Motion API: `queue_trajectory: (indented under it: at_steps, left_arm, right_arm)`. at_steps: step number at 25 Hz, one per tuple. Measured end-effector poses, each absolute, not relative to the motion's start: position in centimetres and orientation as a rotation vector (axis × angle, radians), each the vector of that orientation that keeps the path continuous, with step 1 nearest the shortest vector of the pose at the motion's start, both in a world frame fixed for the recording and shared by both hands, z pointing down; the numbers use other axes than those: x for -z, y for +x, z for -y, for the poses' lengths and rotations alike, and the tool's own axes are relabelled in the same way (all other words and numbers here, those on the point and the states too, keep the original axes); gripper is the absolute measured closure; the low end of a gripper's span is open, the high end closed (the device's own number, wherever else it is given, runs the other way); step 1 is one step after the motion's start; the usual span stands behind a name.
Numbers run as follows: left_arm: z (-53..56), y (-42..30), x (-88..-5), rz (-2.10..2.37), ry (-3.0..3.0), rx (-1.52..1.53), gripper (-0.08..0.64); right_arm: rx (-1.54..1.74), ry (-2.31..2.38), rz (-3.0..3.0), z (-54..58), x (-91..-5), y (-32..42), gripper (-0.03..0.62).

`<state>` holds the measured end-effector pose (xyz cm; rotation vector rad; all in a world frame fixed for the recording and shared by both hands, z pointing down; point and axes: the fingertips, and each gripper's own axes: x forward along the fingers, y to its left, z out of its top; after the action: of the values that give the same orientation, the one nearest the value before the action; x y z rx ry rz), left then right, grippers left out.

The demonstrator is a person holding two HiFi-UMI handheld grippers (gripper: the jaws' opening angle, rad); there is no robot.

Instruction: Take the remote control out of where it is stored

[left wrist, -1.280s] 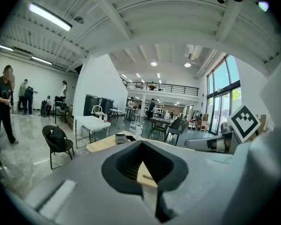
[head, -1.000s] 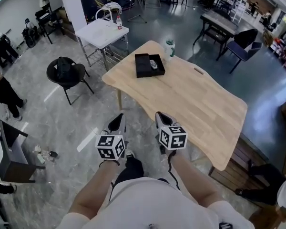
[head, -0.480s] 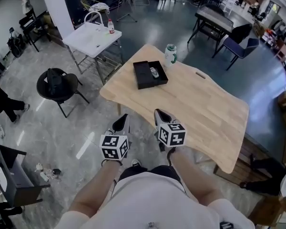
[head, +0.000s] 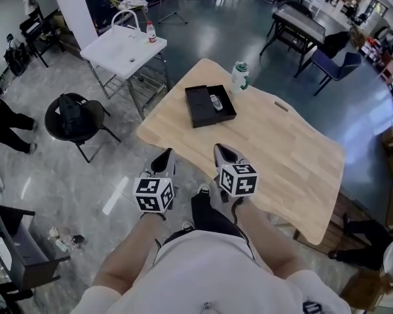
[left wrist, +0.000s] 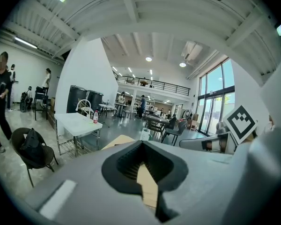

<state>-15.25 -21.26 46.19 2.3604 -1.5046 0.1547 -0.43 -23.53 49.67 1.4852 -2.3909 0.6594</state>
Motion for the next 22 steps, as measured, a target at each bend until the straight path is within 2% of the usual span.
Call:
queue_trajectory:
  at_steps: [10,22]
  left_arm:
    - [33.5,-17.9,-45.9,1.607,2.297,-0.181,0.558]
    - [45.4,-15.3,-46.6,1.570,2.304,-0.270,0.558]
  right_arm:
    - [-0.658,1.407,2.448,36.6,-49.5,-2.2,0.565]
    - [-0.771,1.436,2.393,47.4,-52.0,1.8,0.565]
